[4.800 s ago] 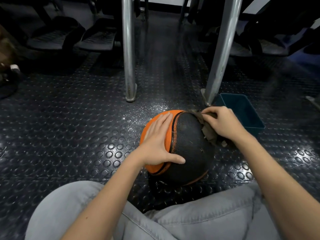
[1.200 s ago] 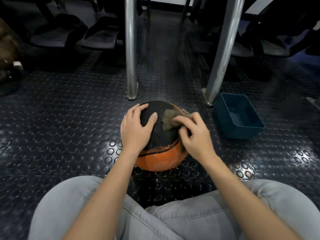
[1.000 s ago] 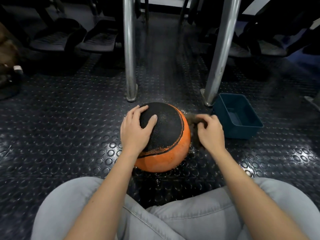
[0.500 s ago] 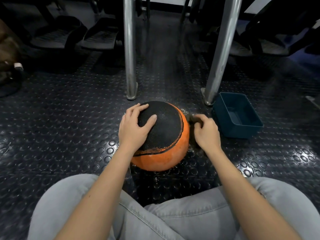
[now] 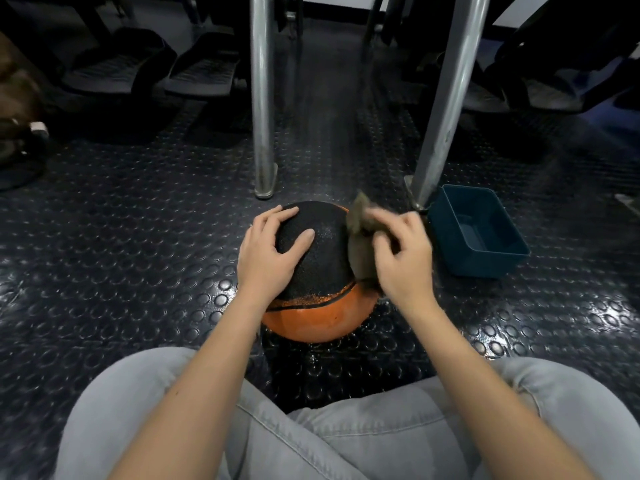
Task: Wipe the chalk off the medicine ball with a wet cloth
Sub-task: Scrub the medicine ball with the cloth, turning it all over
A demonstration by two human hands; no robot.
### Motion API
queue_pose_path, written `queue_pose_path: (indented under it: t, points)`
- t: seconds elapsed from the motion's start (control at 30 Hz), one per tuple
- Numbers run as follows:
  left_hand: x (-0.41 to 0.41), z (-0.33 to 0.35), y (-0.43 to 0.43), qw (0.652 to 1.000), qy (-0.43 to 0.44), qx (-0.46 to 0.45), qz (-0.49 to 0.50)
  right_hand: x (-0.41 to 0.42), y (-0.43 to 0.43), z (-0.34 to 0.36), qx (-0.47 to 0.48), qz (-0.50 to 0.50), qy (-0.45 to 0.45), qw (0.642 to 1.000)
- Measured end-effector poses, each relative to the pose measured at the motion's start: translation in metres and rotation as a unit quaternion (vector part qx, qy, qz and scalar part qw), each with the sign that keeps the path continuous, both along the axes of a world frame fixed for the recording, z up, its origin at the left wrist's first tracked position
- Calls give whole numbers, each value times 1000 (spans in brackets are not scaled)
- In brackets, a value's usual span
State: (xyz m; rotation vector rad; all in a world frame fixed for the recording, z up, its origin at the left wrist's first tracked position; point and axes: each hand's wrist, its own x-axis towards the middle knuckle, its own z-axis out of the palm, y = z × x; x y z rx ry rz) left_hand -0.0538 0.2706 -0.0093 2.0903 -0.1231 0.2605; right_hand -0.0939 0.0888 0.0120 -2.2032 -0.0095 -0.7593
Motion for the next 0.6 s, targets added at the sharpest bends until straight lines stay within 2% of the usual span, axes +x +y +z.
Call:
queue_pose_path:
  t: [0.07,0.13,0.2,0.23,0.3,0.33,0.37,0.4,0.53,0.6]
  points:
    - [0,3,-3,1000,2,12,-4,1,-4,-16,-65,-33,45,996]
    - [0,3,-8,1000,5,30,-3,9,-19,-28,-110,-125,159,973]
    - [-3,1,-12,999,-5,41,9,12,-27,-25,-75,-159,200,964]
    - [-6,1,-13,999,-18,43,17,12,-25,-18,-27,-153,166,974]
    - [-10,-1,-14,995,-74,55,27,7,-17,-3,36,-104,43,993]
    - [-12,-1,-14,991,-110,67,18,2,-13,0,34,-72,-10,997]
    - [-12,0,-14,988,-139,72,0,-3,-8,-4,-8,-55,-33,998]
    - [-9,0,-16,987,-148,59,-18,-6,-3,-12,-55,-56,-23,997]
    - [3,9,-19,994,-101,-15,-38,1,-9,-39,-69,-138,164,974]
    - [4,7,-17,994,-104,-10,-40,6,-15,-34,-22,-166,189,968]
